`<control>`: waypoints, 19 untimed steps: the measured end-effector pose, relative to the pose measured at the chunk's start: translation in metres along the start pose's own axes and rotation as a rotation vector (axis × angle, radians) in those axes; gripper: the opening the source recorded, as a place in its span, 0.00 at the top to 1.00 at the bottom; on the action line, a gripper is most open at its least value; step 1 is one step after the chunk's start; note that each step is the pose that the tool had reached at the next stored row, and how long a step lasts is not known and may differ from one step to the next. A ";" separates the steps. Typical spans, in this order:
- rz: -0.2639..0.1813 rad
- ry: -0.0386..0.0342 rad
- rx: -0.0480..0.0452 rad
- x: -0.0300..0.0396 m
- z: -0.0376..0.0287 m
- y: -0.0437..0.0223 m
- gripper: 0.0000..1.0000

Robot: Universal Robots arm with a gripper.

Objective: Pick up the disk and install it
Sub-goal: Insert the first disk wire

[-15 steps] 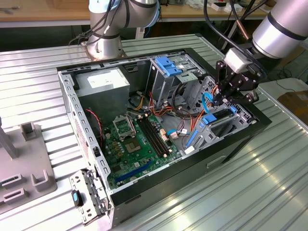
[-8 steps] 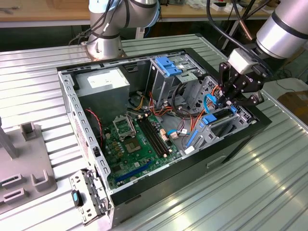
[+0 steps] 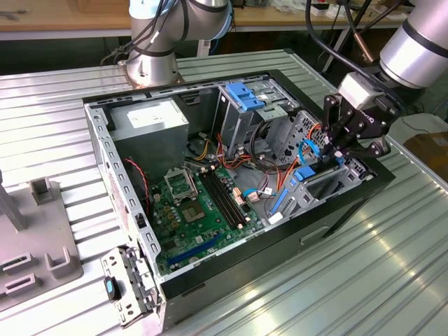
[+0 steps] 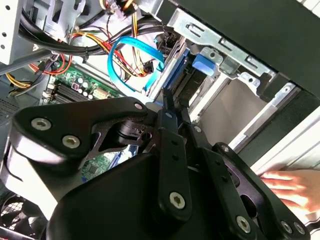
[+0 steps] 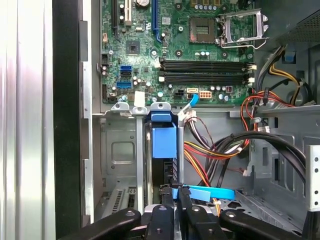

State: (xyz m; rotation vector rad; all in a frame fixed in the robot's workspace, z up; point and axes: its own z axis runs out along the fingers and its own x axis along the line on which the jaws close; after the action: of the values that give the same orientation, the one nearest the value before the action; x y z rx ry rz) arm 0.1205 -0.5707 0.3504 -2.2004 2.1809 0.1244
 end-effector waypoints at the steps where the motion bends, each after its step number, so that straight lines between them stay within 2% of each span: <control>1: 0.000 0.0001 -0.0029 0.0000 -0.0001 -0.0022 0.84; 3: 0.002 -0.0003 -0.0097 0.0009 0.0004 -0.0026 0.84; 6: 0.003 -0.0015 -0.0148 0.0013 0.0016 -0.0026 0.84; 7: 0.003 -0.0093 -0.0150 0.0014 0.0029 -0.0027 0.84; 9: 0.003 -0.0168 -0.0150 0.0014 0.0033 -0.0027 0.84; 10: 0.003 -0.0242 -0.0150 0.0015 0.0033 -0.0027 0.84; 15: 0.003 -0.0251 -0.0151 0.0031 0.0028 -0.0028 0.84; 19: 0.003 -0.0258 -0.0151 0.0074 0.0024 -0.0027 0.84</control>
State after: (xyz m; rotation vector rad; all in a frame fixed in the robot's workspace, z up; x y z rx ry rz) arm 0.1232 -0.5778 0.3473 -2.1912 2.1768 0.1689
